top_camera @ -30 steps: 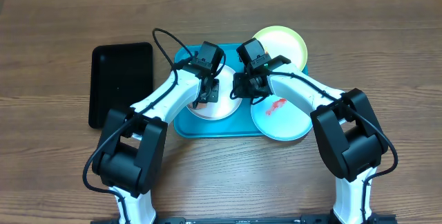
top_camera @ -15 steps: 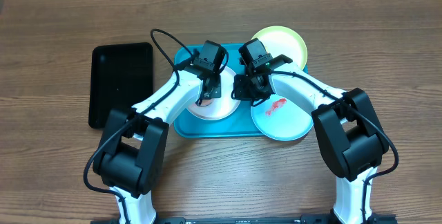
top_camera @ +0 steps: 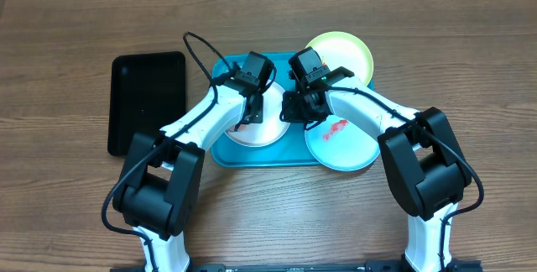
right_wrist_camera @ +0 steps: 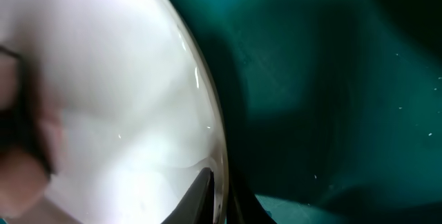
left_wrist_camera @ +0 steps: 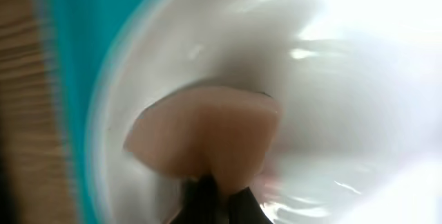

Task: Clean dirty plates on tray and stack at the side
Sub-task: 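Scrub white plate with sponge in left gripper, right gripper holding rim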

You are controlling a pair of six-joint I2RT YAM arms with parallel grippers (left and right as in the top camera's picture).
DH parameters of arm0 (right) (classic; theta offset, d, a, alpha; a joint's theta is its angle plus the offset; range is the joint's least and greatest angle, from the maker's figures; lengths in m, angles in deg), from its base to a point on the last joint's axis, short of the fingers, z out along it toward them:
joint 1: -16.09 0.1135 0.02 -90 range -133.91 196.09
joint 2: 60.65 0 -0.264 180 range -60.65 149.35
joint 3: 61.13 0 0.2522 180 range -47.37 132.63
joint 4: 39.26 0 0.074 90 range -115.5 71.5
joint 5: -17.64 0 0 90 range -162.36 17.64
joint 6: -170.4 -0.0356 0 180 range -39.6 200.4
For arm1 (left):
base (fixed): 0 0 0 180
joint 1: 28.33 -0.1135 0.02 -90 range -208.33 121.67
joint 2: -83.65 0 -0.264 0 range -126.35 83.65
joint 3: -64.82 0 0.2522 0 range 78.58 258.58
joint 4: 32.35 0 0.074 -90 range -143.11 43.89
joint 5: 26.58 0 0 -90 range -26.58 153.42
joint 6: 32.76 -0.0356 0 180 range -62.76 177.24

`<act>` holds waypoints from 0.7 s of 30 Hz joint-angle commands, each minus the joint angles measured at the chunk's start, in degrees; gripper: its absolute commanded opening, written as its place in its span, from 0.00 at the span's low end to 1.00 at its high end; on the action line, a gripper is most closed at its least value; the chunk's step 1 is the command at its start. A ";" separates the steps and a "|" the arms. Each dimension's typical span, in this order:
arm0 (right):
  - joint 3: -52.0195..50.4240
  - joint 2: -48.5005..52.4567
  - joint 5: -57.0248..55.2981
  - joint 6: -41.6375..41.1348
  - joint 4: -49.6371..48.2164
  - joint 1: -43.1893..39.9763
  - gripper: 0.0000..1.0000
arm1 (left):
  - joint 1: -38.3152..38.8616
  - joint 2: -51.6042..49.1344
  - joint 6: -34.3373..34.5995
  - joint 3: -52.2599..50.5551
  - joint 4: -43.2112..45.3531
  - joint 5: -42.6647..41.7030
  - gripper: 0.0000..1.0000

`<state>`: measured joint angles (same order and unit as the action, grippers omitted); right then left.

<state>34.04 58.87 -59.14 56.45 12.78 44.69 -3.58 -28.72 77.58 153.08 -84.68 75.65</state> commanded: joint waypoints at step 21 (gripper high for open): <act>-0.48 0.20 -2.67 0.13 1.22 -0.07 0.09 | -1.16 0.17 13.09 -0.74 0.76 16.68 0.04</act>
<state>34.00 58.87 -59.73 56.45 13.35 44.69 -3.73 -28.72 84.42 153.08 -83.39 78.43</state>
